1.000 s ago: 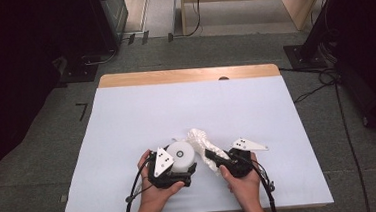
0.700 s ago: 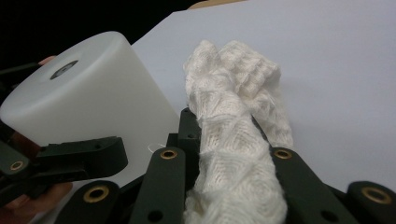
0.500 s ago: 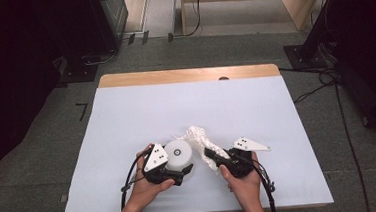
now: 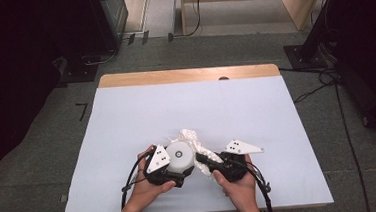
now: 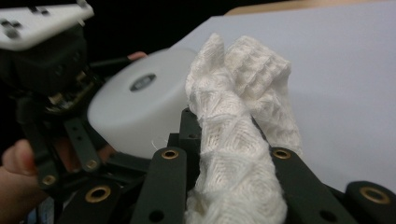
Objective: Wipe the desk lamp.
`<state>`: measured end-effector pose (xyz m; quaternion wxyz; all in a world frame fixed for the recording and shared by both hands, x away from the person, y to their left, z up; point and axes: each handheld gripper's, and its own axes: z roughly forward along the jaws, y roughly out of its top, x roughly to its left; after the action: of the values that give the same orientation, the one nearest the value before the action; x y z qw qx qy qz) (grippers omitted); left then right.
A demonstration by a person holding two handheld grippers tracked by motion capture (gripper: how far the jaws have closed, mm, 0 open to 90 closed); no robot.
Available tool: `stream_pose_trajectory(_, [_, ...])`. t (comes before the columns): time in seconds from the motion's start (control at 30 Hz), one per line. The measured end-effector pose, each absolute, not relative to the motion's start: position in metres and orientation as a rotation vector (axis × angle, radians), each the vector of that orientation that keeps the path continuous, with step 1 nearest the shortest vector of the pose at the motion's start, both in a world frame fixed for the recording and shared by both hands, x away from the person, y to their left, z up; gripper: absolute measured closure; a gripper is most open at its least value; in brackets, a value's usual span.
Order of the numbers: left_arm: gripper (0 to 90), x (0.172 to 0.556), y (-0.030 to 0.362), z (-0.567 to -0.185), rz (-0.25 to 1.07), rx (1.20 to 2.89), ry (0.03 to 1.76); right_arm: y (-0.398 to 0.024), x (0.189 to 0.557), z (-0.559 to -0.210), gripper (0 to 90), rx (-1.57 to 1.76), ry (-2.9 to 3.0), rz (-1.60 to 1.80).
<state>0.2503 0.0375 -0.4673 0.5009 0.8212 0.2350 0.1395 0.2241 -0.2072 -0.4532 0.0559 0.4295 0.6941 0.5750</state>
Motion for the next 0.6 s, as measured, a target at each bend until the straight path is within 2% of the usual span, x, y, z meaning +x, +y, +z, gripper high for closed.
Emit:
stream_pose_trajectory(0.33, [8.4, 0.251, 0.038, -0.468, 0.334, 1.984, 0.566, -0.206, 0.236, -0.483, 77.2, 1.386, 2.205, 1.672])
stream_pose_trajectory(0.47, [8.4, 0.251, 0.038, -0.468, 0.331, 1.982, 0.566, -0.208, 0.235, -0.474, 77.1, 1.37, 2.177, 1.708])
stream_pose_trajectory(0.6, [8.4, 0.251, 0.037, -0.468, 0.329, 1.982, 0.567, -0.217, 0.231, -0.447, 77.1, 1.301, 2.112, 1.807])
